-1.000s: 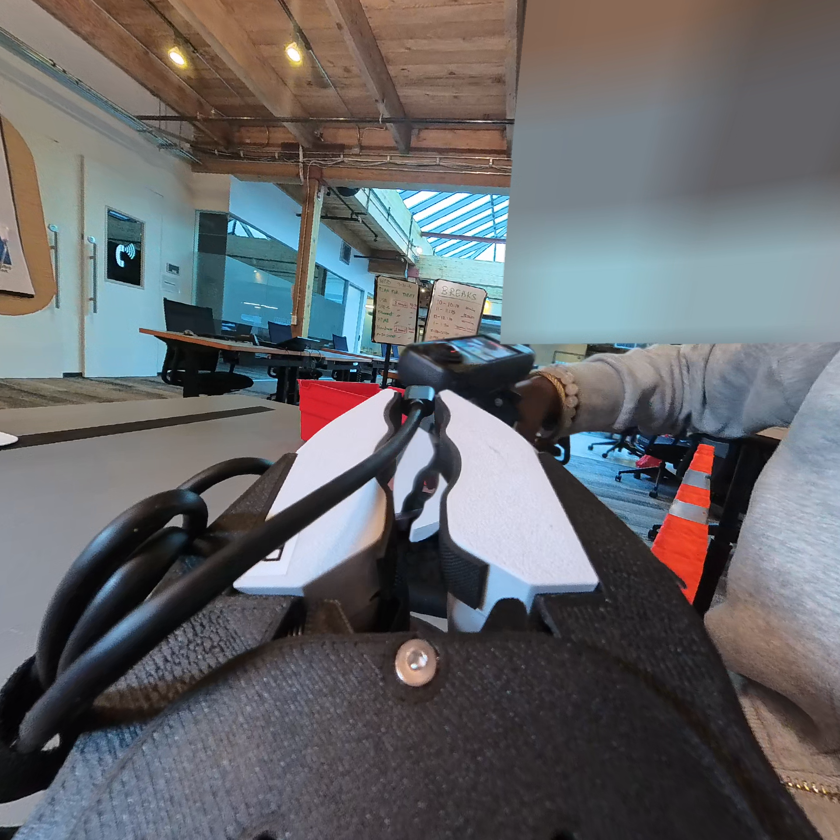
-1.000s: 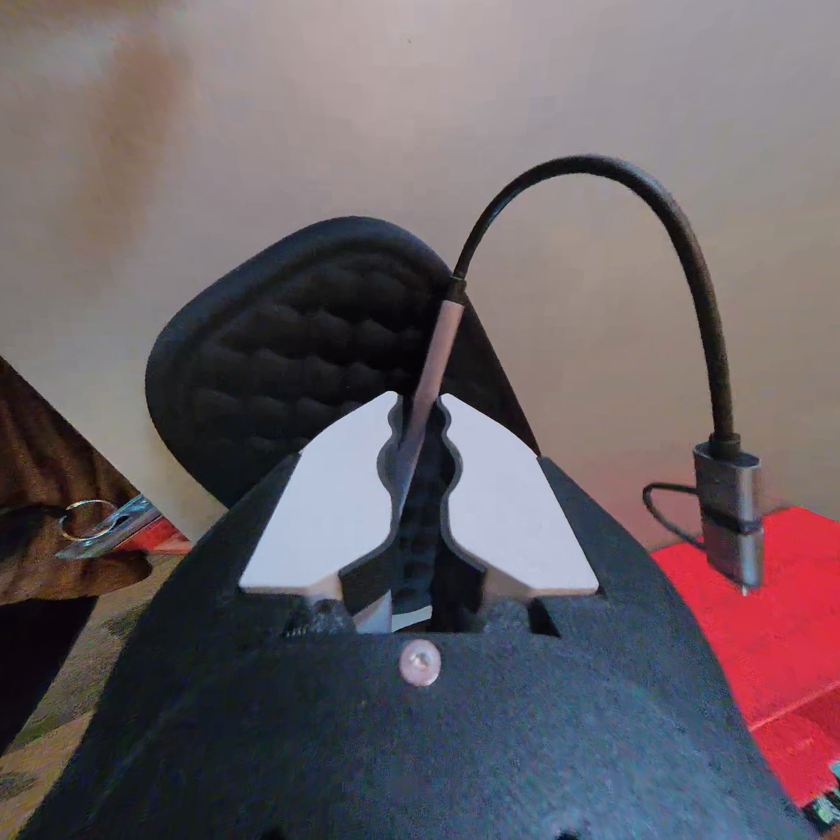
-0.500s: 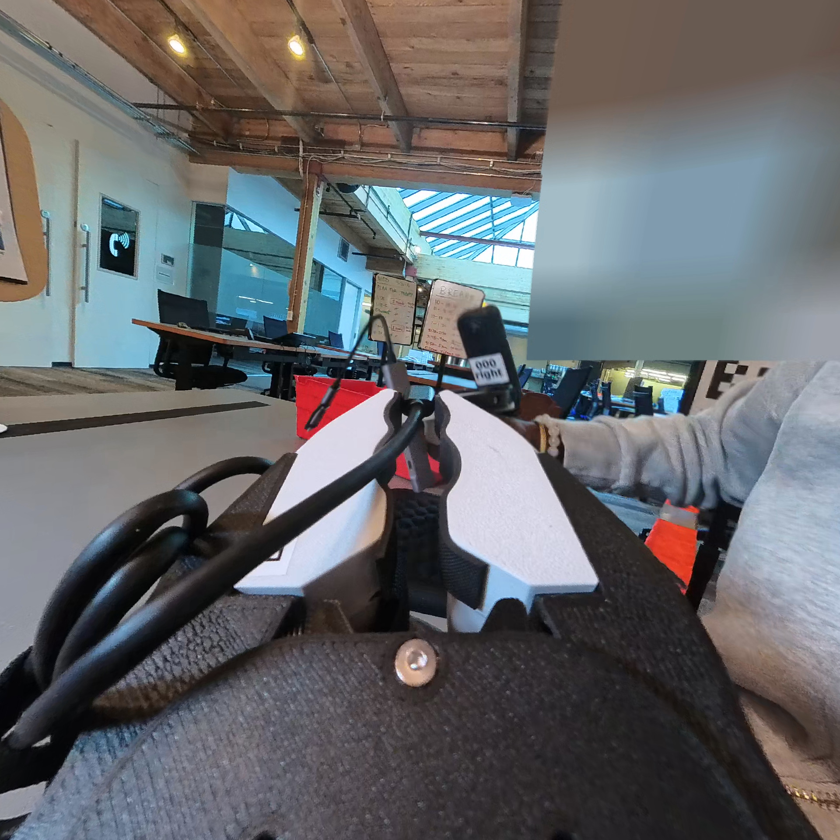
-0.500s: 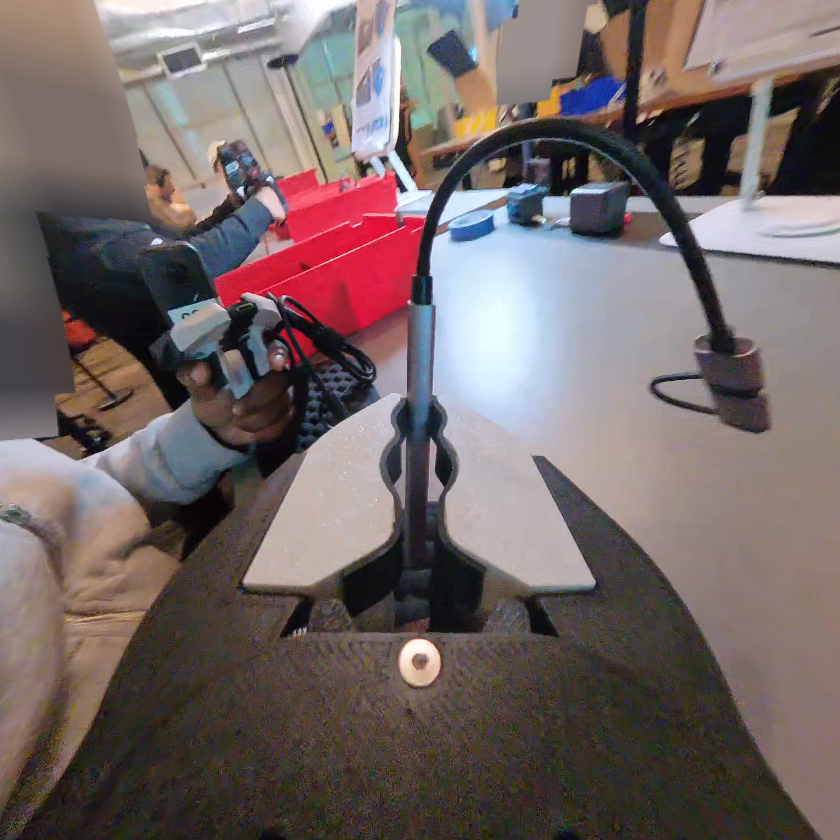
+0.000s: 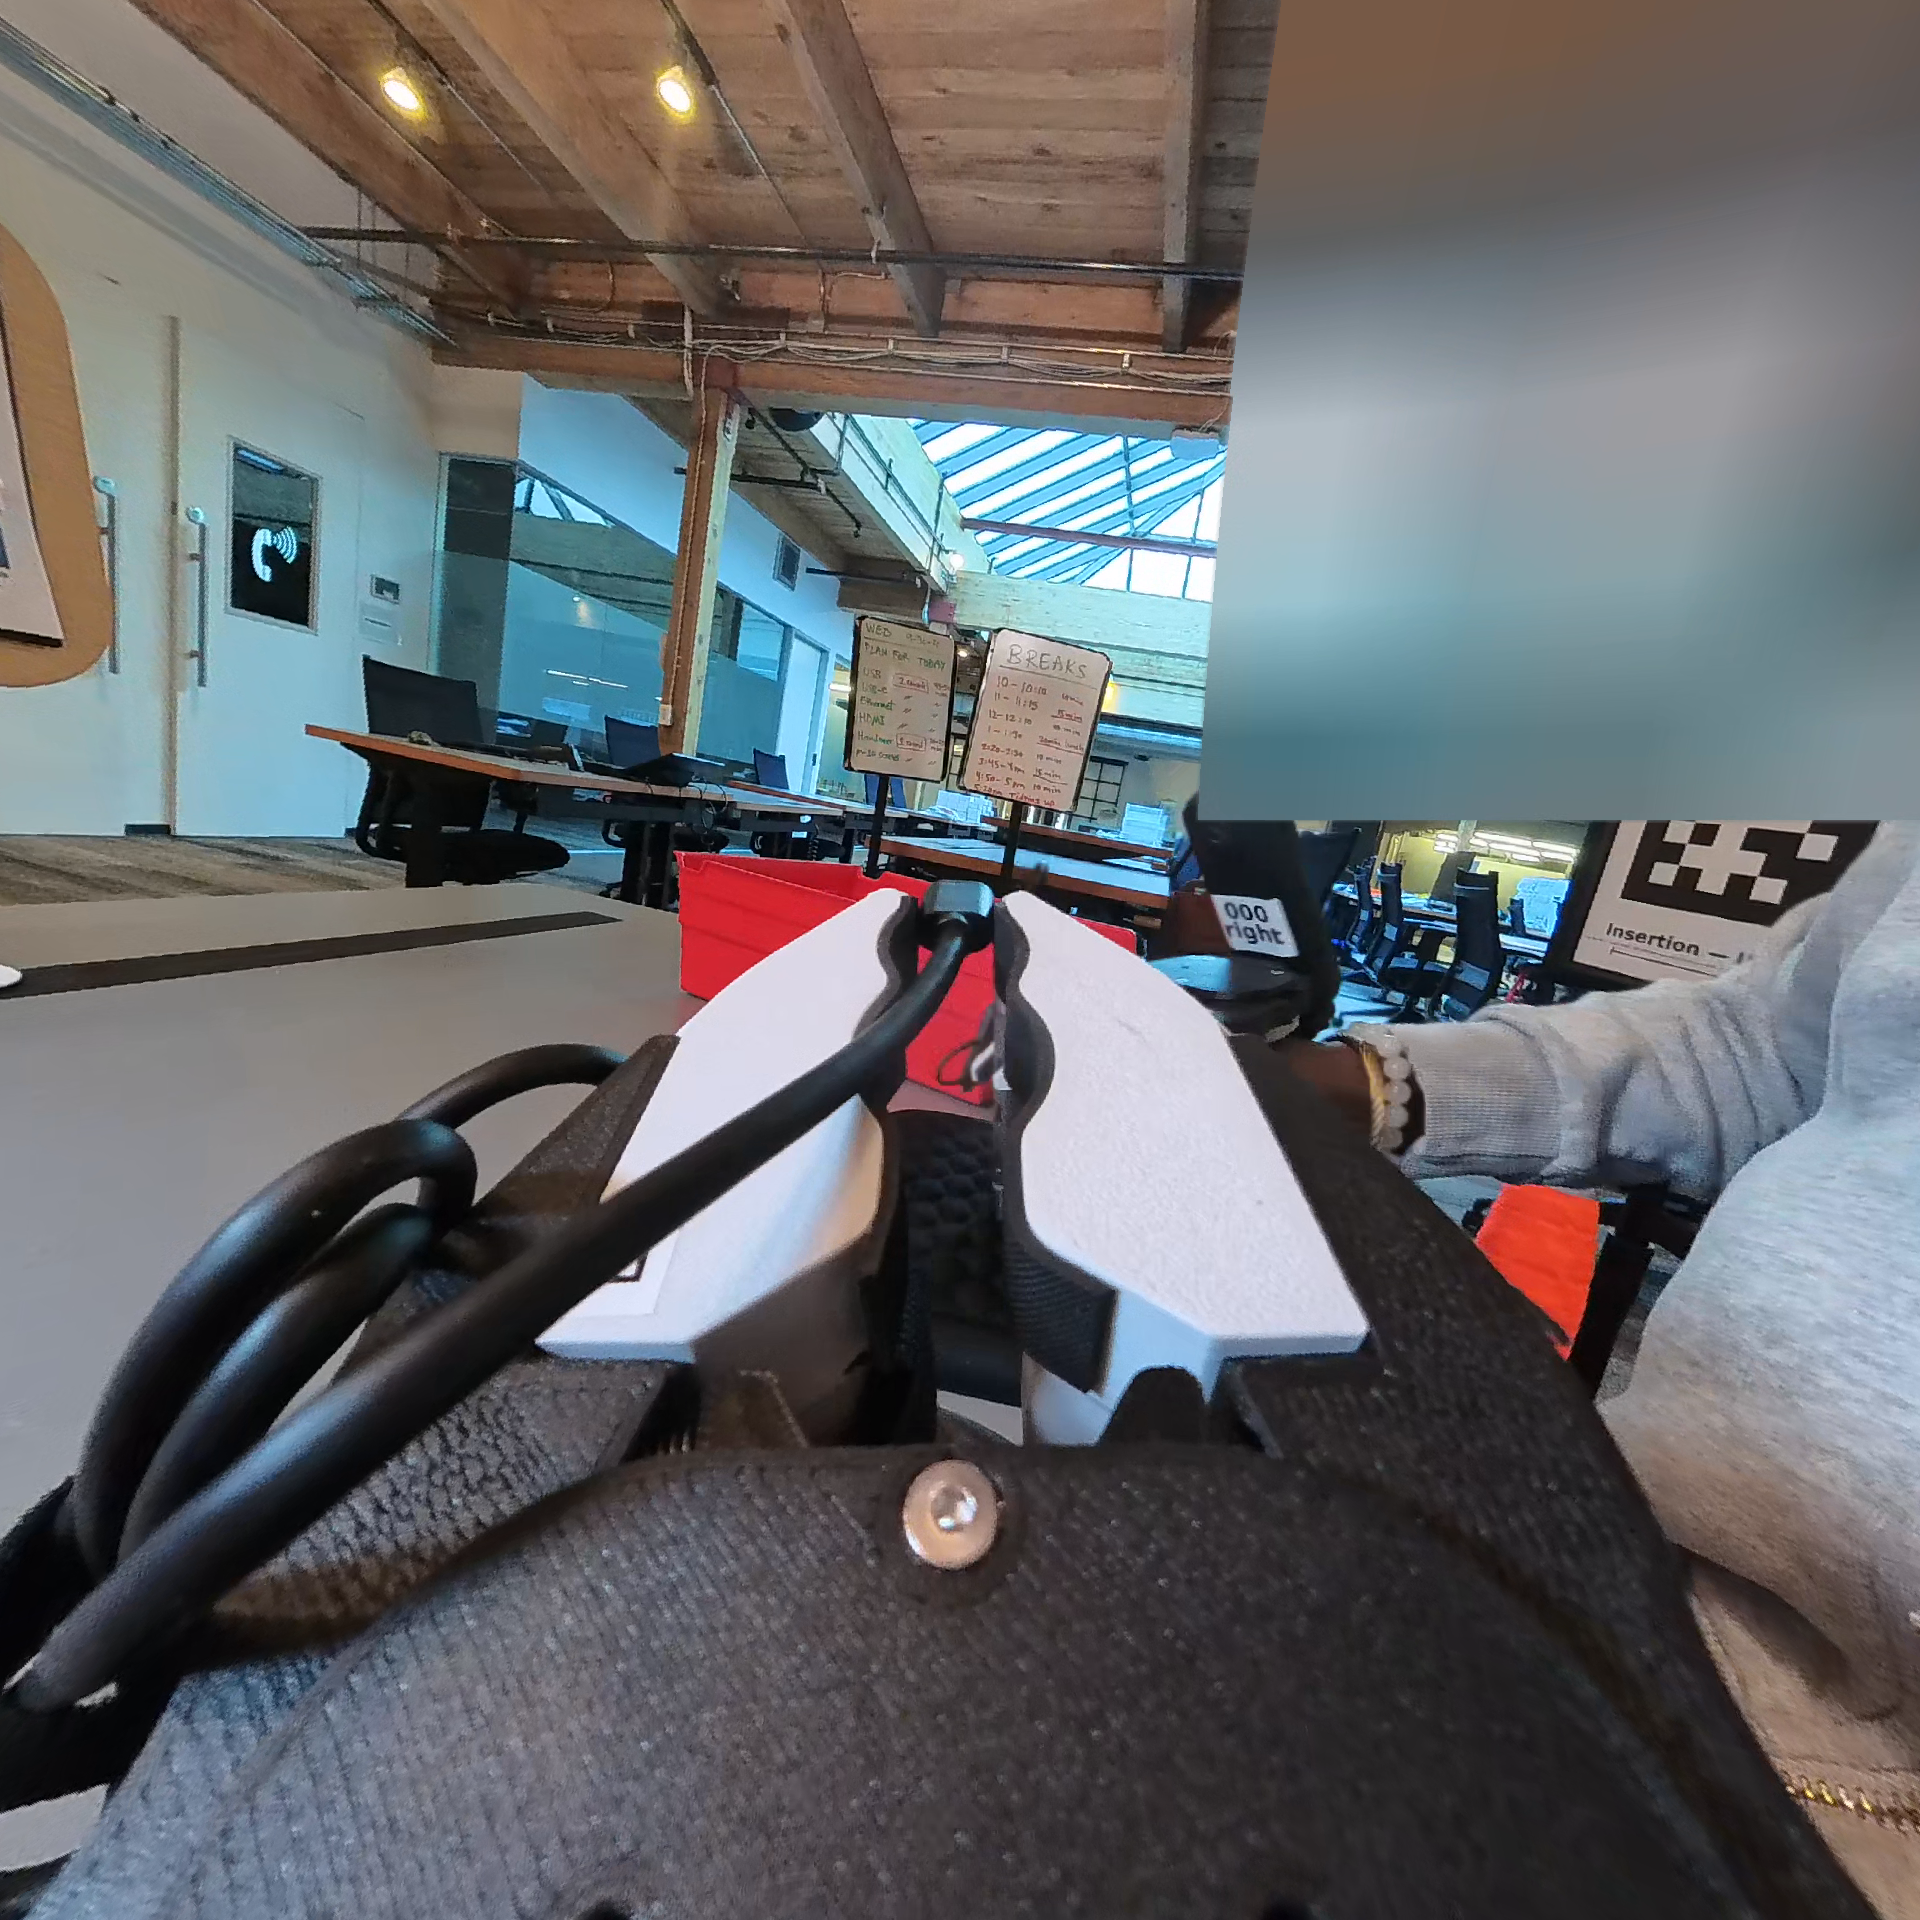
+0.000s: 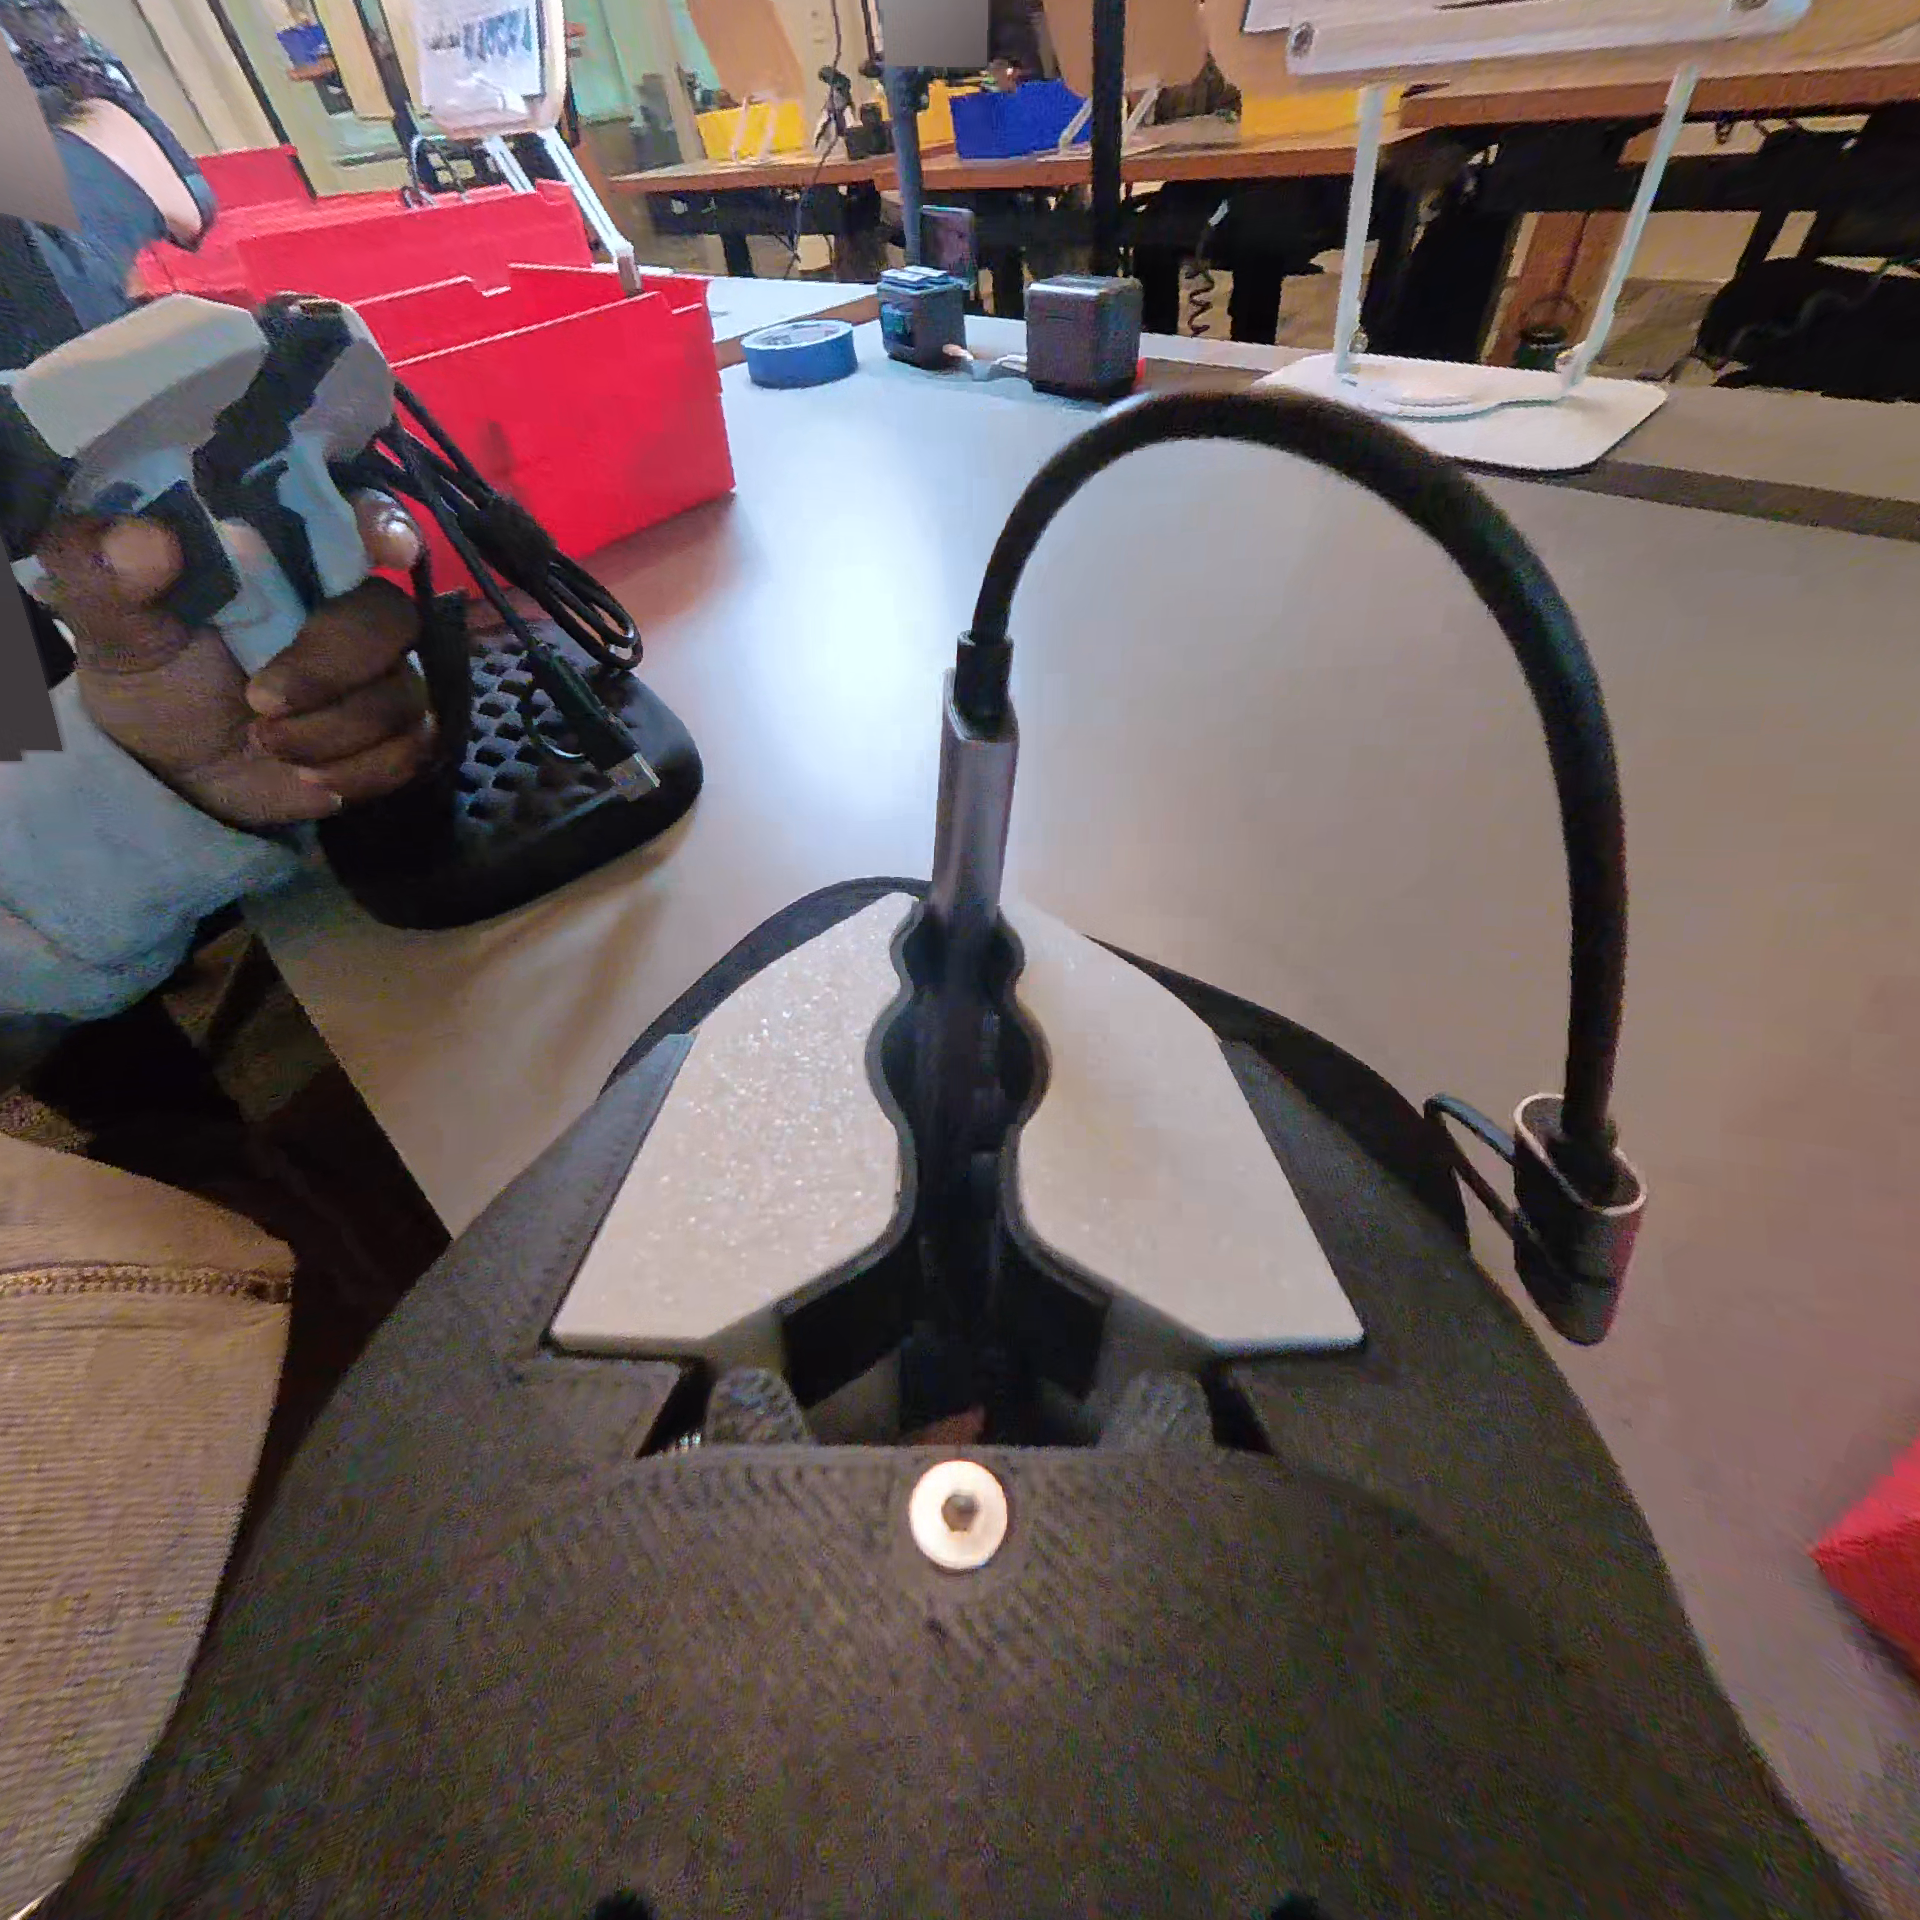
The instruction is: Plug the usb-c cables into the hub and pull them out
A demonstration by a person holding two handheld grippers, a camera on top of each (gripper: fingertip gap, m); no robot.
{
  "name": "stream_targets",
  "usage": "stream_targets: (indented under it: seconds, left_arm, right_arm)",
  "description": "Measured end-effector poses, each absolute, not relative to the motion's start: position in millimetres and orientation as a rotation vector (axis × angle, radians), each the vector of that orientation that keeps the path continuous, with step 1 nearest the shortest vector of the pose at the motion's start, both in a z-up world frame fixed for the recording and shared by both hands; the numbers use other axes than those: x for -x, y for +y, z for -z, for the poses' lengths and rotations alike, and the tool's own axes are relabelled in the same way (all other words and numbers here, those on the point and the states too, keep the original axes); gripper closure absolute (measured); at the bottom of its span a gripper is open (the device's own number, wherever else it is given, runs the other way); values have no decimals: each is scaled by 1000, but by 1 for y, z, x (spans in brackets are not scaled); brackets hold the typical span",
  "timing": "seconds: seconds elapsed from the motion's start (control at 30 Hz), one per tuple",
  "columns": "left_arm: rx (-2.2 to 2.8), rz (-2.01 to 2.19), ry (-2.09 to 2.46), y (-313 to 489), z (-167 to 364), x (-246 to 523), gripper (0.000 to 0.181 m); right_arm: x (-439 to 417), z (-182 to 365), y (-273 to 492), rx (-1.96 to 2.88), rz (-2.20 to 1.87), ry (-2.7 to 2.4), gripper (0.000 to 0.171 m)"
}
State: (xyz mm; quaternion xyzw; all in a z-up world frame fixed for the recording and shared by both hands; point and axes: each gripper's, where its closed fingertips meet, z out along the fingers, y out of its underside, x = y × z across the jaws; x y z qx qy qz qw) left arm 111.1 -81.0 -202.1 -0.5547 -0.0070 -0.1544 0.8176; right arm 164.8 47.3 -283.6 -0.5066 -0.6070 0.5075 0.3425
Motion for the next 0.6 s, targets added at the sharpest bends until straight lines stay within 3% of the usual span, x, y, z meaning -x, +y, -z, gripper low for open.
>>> stream_targets:
  seconds: [0.23,0.4,0.6]
  left_arm:
    - [1187,322,-10,-80,202,-112,167]
    - [1184,329,4,-81,202,-114,167]
    - [1239,303,190,-81,206,-141,167]
  right_arm:
    - [-172,275,36,1141,-1379,-1651,161]
    - [-180,223,-2,908,-1820,-1687,162]
    - [-169,215,-34,1392,-2498,-1872,162]
